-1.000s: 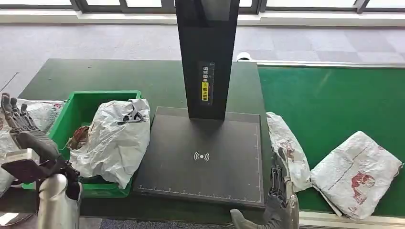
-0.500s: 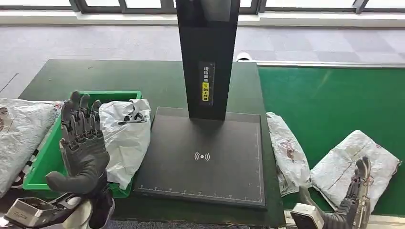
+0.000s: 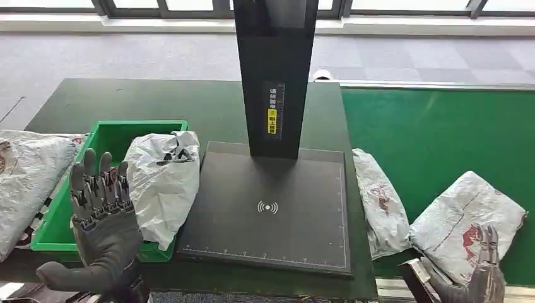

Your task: Moved the parcel from conveyor to table for the left to box.

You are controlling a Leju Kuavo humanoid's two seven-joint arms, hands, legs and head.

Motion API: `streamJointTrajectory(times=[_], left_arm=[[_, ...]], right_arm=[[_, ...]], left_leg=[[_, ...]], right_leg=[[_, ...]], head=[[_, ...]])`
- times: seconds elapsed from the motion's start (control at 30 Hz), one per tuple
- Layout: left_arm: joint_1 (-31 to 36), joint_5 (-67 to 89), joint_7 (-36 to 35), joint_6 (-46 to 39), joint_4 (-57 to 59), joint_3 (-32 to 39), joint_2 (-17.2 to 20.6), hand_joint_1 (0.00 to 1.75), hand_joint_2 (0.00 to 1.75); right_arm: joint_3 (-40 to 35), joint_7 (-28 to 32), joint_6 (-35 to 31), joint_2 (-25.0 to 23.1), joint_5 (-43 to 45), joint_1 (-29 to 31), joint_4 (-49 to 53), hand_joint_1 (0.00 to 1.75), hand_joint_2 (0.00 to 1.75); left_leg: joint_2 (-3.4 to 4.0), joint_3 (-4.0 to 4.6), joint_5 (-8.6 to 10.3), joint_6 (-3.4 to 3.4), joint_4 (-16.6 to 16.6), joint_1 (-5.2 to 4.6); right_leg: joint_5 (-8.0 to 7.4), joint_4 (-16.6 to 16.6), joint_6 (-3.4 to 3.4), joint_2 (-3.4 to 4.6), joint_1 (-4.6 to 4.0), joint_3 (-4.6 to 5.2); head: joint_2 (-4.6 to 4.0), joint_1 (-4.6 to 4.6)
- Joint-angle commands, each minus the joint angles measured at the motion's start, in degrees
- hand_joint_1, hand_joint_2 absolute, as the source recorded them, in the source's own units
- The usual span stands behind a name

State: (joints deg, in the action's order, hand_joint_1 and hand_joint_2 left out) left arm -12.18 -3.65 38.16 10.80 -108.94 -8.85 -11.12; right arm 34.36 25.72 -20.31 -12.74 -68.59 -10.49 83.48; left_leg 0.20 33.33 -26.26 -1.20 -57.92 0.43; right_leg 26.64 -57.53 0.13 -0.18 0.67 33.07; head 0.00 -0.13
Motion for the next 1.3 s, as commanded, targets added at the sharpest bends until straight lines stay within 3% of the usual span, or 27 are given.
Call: streamJointTrajectory(times=[0.03, 0.17, 0.2, 0.27, 0.3, 0.37, 0.5, 0.63, 0.9, 0.93, 1.07, 1.3], left_arm=[[-1.0, 2.8, 1.8, 4.8, -0.5, 7.5, -2.3, 0.00, 0.00], [-1.4, 2.1, 1.8, 5.2, -1.1, 8.2, -2.4, 0.00, 0.00], [-2.7, 4.2, 1.8, 2.9, -2.3, 7.5, -2.6, 0.00, 0.00], [-3.5, 4.2, 1.8, 2.3, -3.0, 6.8, -2.4, 0.00, 0.00], [-3.5, 4.2, 1.8, 2.3, -3.0, 6.8, -2.4, 0.00, 0.00], [-3.5, 4.2, 1.8, 2.3, -3.0, 6.8, -2.4, 0.00, 0.00], [-3.3, 5.2, 1.8, 0.1, -3.0, 5.7, -1.4, 0.00, 0.00], [-2.6, 5.5, 1.8, -1.0, -2.2, 4.5, -0.3, 0.00, 0.00], [-1.6, 5.5, 1.8, -1.5, -1.5, 4.3, 0.0, 0.00, 0.00], [-1.0, 5.4, 1.8, -2.3, -1.6, 4.3, 0.2, 0.00, 0.00], [-1.2, 5.6, 1.8, -4.2, -2.6, 4.1, 1.2, 0.00, 0.00], [-0.8, 5.2, 1.8, -4.2, -2.0, 4.0, 1.4, 0.00, 0.00]], right_arm=[[6.5, -8.3, -4.6, 15.9, -7.4, 15.8, -44.6, 0.00, 1.75], [5.5, -8.1, -5.3, 16.8, -7.7, 18.1, -49.1, 0.00, 1.75], [-1.0, -9.0, -4.6, 18.1, -13.0, 23.3, -56.3, 0.00, 1.75], [-2.8, -11.7, -5.5, 17.8, -14.0, 26.9, -59.7, 0.00, 1.75], [-2.8, -11.7, -5.5, 17.8, -14.0, 26.9, -59.7, 0.00, 1.75], [-2.8, -11.7, -5.5, 17.8, -14.0, 26.9, -59.7, 0.00, 1.75], [-4.4, -12.2, -5.3, 18.4, -13.9, 29.0, -63.0, 0.00, 1.75], [-6.3, -14.8, -3.8, 17.5, -14.9, 32.2, -66.0, 0.00, 1.75], [-7.0, -14.1, -1.4, 17.6, -15.0, 32.3, -67.1, 0.00, 1.75], [-7.1, -14.6, 0.7, 17.6, -14.7, 32.6, -67.5, 1.75, 1.75], [-6.6, -18.8, 4.4, 17.9, -13.1, 33.7, -67.6, 1.75, 1.75], [-5.2, -17.4, 5.1, 18.7, -10.0, 32.2, -65.4, 1.75, 1.75]], left_leg=[[0.01, -0.19, 0.08, 0.10, 0.2, 0.08], [0.20, -0.15, 0.02, 0.13, 0.1, 0.03], [0.18, -0.12, 0.06, 0.14, 0.1, 0.00], [0.52, -0.03, 0.03, 0.16, 0.1, 0.01], [0.29, 0.37, -0.02, 0.15, 0.0, -0.03], [0.54, 0.28, -0.01, 0.10, 0.1, -0.07], [0.08, -0.29, 0.16, 0.09, 0.2, -0.08], [0.23, -0.26, 0.12, 0.10, 0.1, -0.07], [0.18, -0.22, 0.13, 0.11, 0.1, -0.09], [0.17, -0.19, 0.20, 0.11, 0.1, -0.07], [0.13, -0.19, 0.21, 0.08, 0.0, -0.07], [-0.03, -0.25, 0.31, 0.15, 0.1, -0.09]], right_leg=[[-0.11, 0.3, 0.08, 0.01, -0.08, -0.30], [-0.10, 0.2, 0.12, 0.16, -0.02, -0.25], [-0.13, 0.2, 0.12, 0.15, 0.01, -0.25], [-0.23, 0.2, 0.10, 0.50, 0.02, -0.12], [-0.11, 0.1, 0.11, 0.26, 0.00, -0.20], [-0.21, 0.2, 0.09, 0.58, 0.00, -0.12], [-0.07, 0.2, 0.09, 0.13, 0.00, -0.28], [-0.13, 0.1, 0.09, 0.29, -0.02, -0.24], [-0.18, 0.1, 0.14, 0.21, 0.01, -0.19], [-0.27, 0.2, 0.15, 0.22, -0.01, -0.17], [-0.27, 0.1, 0.17, 0.19, 0.00, -0.18], [-0.31, 0.2, 0.17, 0.04, 0.01, -0.29]], head=[[0.00, 0.02], [0.00, 0.02], [0.00, 0.02], [0.00, 0.02], [0.00, 0.02], [0.00, 0.00], [0.00, 0.00], [0.00, 0.00], [0.00, 0.00], [0.00, 0.00], [0.00, 0.00], [0.00, 0.00]])
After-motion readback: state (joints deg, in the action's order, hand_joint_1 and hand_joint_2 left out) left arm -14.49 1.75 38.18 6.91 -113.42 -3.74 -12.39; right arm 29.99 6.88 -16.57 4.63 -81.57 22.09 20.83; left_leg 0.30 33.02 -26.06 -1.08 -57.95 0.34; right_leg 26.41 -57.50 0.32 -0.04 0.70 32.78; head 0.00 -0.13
